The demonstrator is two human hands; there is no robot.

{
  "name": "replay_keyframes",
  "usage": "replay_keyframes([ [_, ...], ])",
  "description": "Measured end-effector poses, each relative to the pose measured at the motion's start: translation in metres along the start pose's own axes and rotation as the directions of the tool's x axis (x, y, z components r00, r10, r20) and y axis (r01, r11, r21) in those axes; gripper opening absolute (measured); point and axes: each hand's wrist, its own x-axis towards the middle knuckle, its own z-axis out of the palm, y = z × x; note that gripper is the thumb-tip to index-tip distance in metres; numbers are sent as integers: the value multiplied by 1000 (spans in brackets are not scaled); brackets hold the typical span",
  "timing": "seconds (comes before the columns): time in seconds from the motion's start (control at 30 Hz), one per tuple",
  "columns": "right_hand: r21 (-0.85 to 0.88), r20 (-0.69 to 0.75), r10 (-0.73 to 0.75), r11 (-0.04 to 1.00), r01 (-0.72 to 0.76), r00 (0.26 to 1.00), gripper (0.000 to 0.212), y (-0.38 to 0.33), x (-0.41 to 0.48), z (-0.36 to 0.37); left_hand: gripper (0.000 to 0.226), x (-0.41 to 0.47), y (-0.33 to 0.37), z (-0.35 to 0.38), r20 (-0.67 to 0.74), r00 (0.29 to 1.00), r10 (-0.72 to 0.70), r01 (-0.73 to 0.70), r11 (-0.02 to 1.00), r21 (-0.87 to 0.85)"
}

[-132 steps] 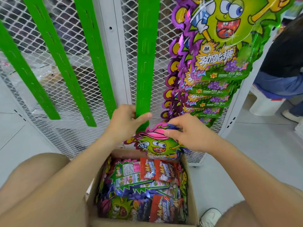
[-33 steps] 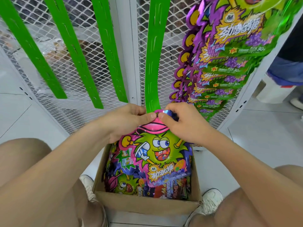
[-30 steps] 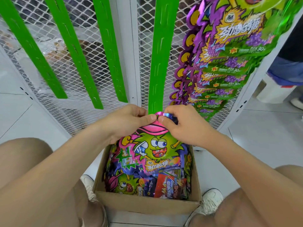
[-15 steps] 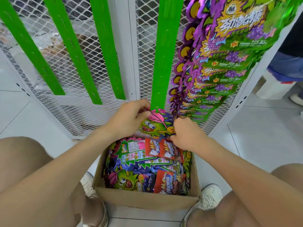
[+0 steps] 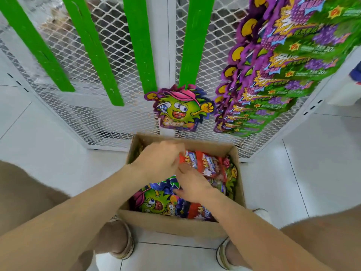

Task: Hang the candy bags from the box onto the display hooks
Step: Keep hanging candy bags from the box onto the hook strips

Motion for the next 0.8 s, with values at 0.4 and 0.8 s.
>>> replay_keyframes([
  [0.4, -317, -8, -126, 941, 116, 992, 16, -42, 5, -18, 48, -10, -41, 1, 486, 871, -76, 37, 995, 89],
  [0.8, 554, -179, 112, 833, 7, 977, 16, -4, -58, -168, 38, -18, -31, -91, -33, 978, -205, 165, 862, -478],
])
